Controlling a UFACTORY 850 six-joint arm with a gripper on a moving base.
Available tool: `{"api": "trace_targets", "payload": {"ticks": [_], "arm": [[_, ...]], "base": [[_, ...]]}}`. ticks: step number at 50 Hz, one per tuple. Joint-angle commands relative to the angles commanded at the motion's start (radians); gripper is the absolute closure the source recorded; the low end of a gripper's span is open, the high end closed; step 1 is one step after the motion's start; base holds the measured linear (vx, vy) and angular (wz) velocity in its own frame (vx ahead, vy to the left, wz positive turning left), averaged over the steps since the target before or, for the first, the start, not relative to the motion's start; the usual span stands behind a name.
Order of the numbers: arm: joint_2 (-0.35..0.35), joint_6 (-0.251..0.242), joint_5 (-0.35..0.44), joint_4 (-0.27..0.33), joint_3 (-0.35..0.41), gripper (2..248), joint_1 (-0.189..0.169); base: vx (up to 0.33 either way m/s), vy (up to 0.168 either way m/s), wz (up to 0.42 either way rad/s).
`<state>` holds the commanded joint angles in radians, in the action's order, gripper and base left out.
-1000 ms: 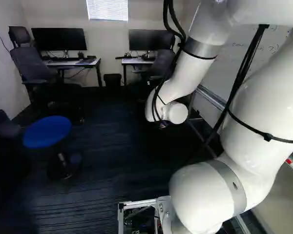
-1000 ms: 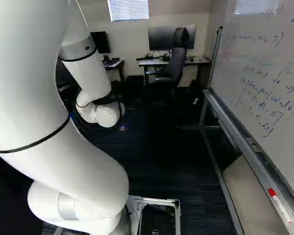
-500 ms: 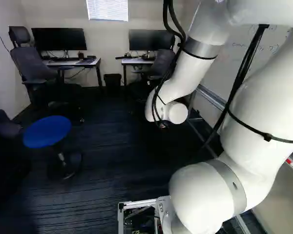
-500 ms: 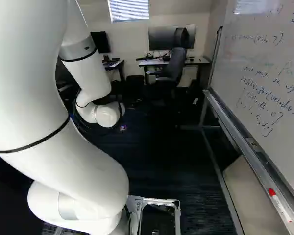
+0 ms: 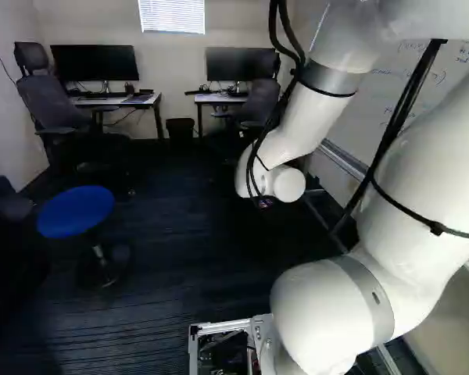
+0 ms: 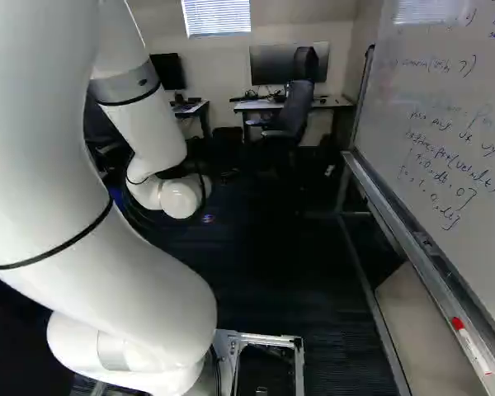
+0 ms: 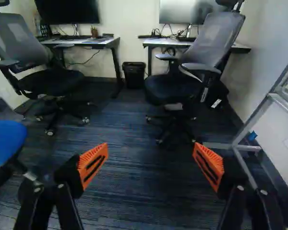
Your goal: Open the door and move inside
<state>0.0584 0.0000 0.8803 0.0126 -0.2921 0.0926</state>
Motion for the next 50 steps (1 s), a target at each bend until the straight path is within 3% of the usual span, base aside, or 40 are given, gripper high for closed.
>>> {"api": "trace_targets", "payload": {"ticks": [50], "arm": [[0.204, 0.000, -0.007, -0.012, 0.189, 3, -0.085]], "base": [[0.000, 0.000, 0.000]]}}
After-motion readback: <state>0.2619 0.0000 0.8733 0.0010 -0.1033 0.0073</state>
